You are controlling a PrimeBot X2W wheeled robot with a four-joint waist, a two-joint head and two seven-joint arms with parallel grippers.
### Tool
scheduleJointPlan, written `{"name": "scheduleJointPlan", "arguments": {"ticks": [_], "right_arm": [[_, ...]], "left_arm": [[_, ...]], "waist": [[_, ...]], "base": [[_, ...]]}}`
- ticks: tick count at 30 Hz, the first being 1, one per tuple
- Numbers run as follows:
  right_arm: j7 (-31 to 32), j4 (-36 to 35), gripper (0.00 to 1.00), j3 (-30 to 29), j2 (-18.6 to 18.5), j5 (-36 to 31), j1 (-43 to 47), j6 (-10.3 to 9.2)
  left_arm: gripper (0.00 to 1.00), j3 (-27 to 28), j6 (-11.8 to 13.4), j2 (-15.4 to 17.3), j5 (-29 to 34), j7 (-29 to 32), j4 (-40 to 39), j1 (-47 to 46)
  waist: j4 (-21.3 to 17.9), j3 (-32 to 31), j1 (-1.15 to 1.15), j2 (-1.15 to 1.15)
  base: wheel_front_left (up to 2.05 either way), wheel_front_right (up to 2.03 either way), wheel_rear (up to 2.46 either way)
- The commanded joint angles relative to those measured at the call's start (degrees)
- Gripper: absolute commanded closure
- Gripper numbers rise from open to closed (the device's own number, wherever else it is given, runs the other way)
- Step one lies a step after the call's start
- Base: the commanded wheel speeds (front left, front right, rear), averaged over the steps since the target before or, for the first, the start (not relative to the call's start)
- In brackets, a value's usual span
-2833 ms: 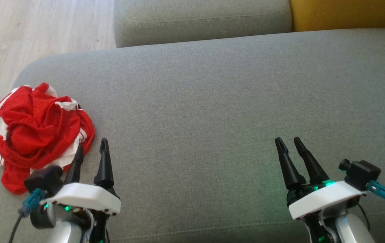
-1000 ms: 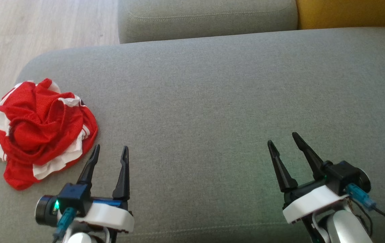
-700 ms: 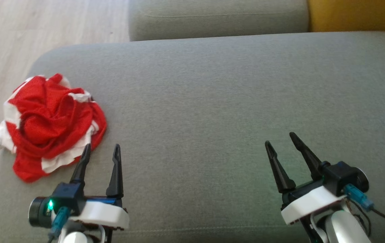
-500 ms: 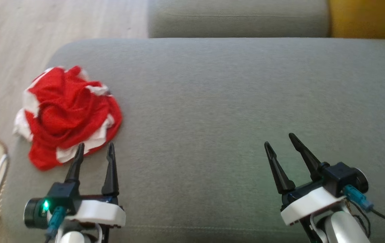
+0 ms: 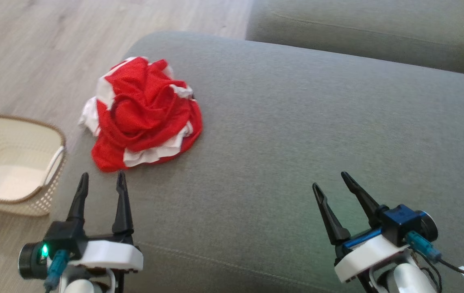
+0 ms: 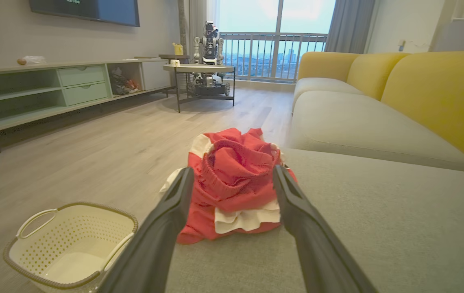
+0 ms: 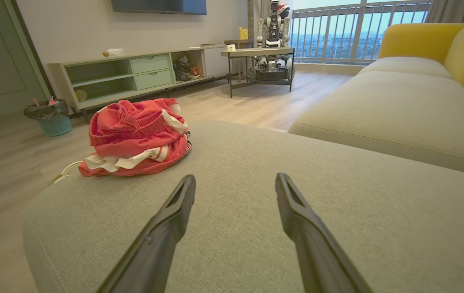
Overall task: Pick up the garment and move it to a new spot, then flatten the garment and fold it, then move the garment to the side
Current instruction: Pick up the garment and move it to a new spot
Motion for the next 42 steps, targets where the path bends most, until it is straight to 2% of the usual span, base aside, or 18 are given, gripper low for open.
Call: {"name": "scheduleJointPlan", "arguments": {"ticks": [1, 6, 9, 13, 17, 18, 19, 21, 28, 36, 42], "right_arm": [[-0.5, -1.6, 0.0, 1.4, -0.5, -0.5, -0.8, -0.01], [-0.5, -1.4, 0.0, 1.5, -0.5, -0.8, -1.1, -0.01], [-0.5, -1.3, 0.0, 1.5, -0.5, -1.7, -1.8, -0.01], [-0.5, -1.4, 0.0, 1.4, -0.5, -3.3, -3.5, -0.01], [-0.5, -1.4, 0.0, 1.4, -0.5, -5.4, -6.1, -0.01], [-0.5, -1.4, 0.0, 1.4, -0.5, -5.4, -6.1, -0.01], [-0.5, -1.7, 0.0, 1.4, -0.5, -6.6, -7.5, -0.01], [-0.5, -1.9, 0.0, 1.4, -0.5, -7.3, -8.3, -0.01], [-0.5, -2.2, 0.0, 0.0, -0.5, -11.0, -11.9, -0.01], [-0.5, -2.1, 0.0, -0.4, -0.5, -11.6, -15.4, -0.01], [-0.5, -2.2, 0.0, -0.5, -0.5, -10.8, -16.7, -0.01]], "left_arm": [[0.0, 2.1, 0.5, -0.1, -0.6, -0.7, -2.1, -1.1], [0.0, 3.3, 0.8, -0.1, -1.6, -0.7, -2.6, -1.8], [0.0, 5.0, -0.2, 0.1, -1.1, -0.7, -4.1, -4.8], [0.0, 7.4, -3.4, 3.2, -0.7, -0.7, -2.6, -12.3], [0.0, 9.3, -6.1, 7.0, -1.9, -0.5, 5.3, -22.7], [0.0, 9.3, -6.1, 7.0, -1.9, -0.5, 5.3, -22.7], [0.0, 10.3, -7.4, 8.4, -3.6, 1.6, 9.7, -28.6], [0.0, 10.8, -8.0, 9.2, -4.7, 2.8, 11.7, -31.6], [0.0, 9.0, -11.8, 12.6, -11.0, 16.4, 28.1, -48.1], [0.0, 2.7, -12.6, 15.6, -14.6, 29.0, 43.4, -58.3], [0.0, -2.8, -12.6, 15.7, -19.9, 32.1, 46.5, -58.5]], "waist": [[1.5, 0.4, 0.0, 0.0], [2.5, 2.1, 0.0, 0.0], [2.5, 3.9, 0.0, 0.0], [2.1, 7.4, 0.0, 0.0], [1.4, 11.8, 0.0, 0.0], [1.4, 11.8, 0.0, 0.0], [1.1, 14.4, 0.0, 0.0], [0.9, 16.0, 0.0, 0.0], [0.5, 23.7, 0.0, 0.0], [-1.0, 28.2, 0.0, 0.0], [-1.6, 28.5, 0.0, 0.0]], "base": [[0.0, 0.0, 0.0], [0.0, 0.0, 0.0], [0.0, 0.0, 0.0], [0.0, 0.0, 0.0], [0.0, 0.0, 0.0], [0.0, 0.0, 0.0], [0.0, 0.0, 0.0], [0.0, 0.0, 0.0], [0.0, 0.0, 0.0], [0.0, 0.0, 0.0], [0.0, 0.0, 0.0]]}}
